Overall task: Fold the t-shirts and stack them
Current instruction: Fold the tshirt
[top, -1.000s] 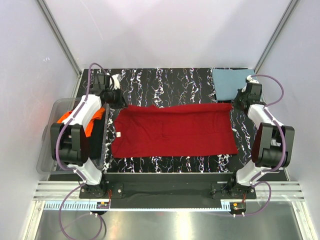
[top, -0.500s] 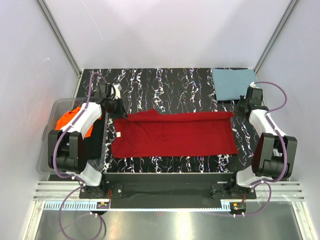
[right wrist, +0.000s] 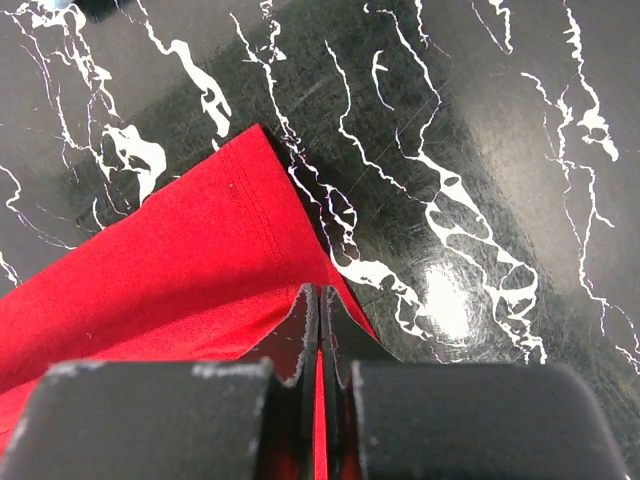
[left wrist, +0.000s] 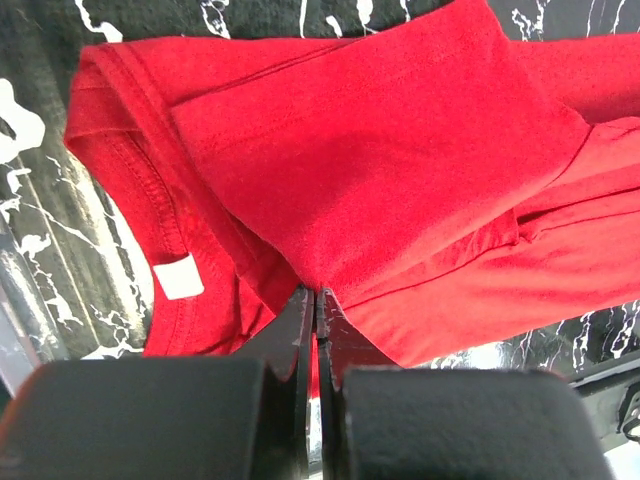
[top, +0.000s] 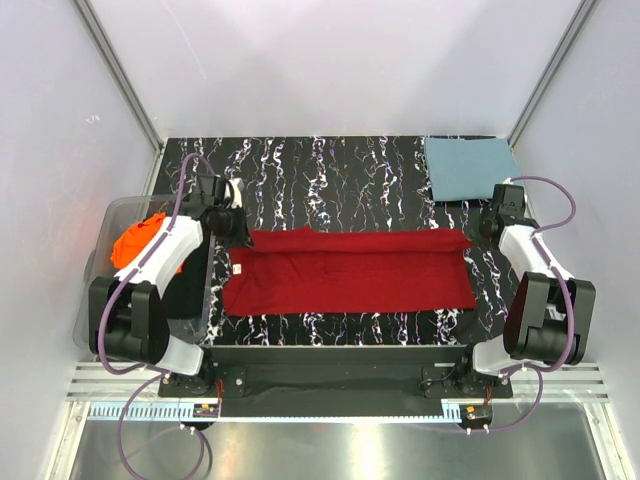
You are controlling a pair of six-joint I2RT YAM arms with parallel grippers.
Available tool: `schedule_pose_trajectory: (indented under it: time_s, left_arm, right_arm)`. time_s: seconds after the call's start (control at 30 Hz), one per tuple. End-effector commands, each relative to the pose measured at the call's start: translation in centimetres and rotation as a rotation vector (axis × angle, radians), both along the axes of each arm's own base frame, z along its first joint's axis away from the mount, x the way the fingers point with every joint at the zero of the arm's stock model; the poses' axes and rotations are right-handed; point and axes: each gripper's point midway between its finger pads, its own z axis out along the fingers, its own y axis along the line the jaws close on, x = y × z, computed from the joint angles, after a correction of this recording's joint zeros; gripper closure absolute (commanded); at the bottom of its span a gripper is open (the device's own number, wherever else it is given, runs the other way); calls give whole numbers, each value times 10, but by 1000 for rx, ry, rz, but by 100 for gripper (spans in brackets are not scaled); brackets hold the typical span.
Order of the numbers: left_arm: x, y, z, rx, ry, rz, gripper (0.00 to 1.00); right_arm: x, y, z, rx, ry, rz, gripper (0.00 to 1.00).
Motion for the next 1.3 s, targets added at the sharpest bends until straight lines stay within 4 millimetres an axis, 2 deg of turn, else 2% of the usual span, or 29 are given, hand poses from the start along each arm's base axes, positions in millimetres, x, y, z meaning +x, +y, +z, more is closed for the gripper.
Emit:
schedule_pose_trajectory:
  time_s: [0.0,0.1,0.2,0.3,0.4,0.5,0.63,0.73,0.87,0.93,1.07,1.13,1.27]
  left_arm:
    - [-8,-3,5,12,-19,6,100]
    - [-15,-5,-7,48,9,-10,100]
    - [-18,1,-21,92,41,2,100]
    - [-18,4,-28,131,59,4,100]
    - [-18,7,-30,166,61,4,100]
    - [-15,10,-29,186,60,17,100]
    - [-11,9,-25,194,45,17,100]
    - [-11,7,-25,197,45,11,100]
    - [-15,8,-30,219,54,17,95]
    - [-18,9,-32,237,56,20,94]
    - [-13,5,-17,216,8,13,80]
    - [-10,-6,-2,159,-28,-14,76]
    - [-3,-16,24,105,-90,-36,61]
  right_arm:
    - [-3,-6,7,-9,-17,-39,100]
    - [-8,0,-2,19,7,-32,100]
    - [-14,1,-12,21,45,-28,100]
    - [-21,1,-16,27,73,-35,93]
    - [-26,-2,-18,34,112,-71,82]
    - [-21,-1,-4,51,94,-87,73]
    - [-8,10,16,121,32,-83,69]
    - [-1,23,15,194,25,-57,69]
    - [2,31,-2,243,72,-33,69]
    - [2,36,-4,263,71,-22,69]
    - [4,49,-1,305,59,36,69]
    - [6,60,1,331,56,85,68]
    - [12,85,3,364,63,172,66]
